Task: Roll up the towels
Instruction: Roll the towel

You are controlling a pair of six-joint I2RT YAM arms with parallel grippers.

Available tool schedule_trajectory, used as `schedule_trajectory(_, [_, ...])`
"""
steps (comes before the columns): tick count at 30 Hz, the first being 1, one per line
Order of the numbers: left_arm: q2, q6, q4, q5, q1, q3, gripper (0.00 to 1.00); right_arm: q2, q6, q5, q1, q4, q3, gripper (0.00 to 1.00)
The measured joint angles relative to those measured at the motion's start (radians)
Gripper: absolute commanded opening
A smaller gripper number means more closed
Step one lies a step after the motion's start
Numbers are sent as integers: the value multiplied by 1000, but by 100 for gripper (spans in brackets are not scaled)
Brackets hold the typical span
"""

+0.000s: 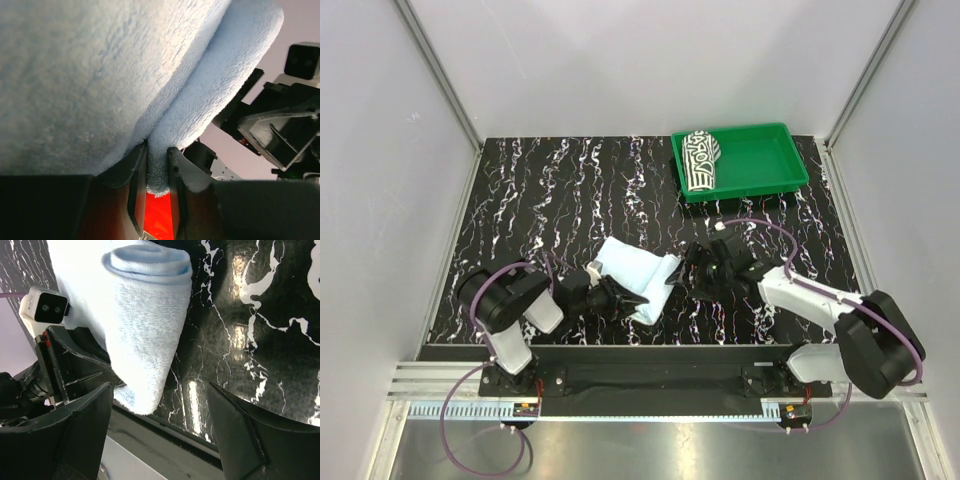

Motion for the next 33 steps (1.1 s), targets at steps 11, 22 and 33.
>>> schedule_trajectory(11, [134, -32, 230, 36, 11, -5, 29, 187, 69, -8, 28, 282, -58, 79])
schedule_trajectory(22, [140, -33, 258, 51, 14, -2, 54, 279, 95, -5, 46, 402, -57, 28])
schedule_trajectory(33, [-332, 355, -581, -76, 12, 146, 72, 278, 36, 49, 60, 167, 63, 27])
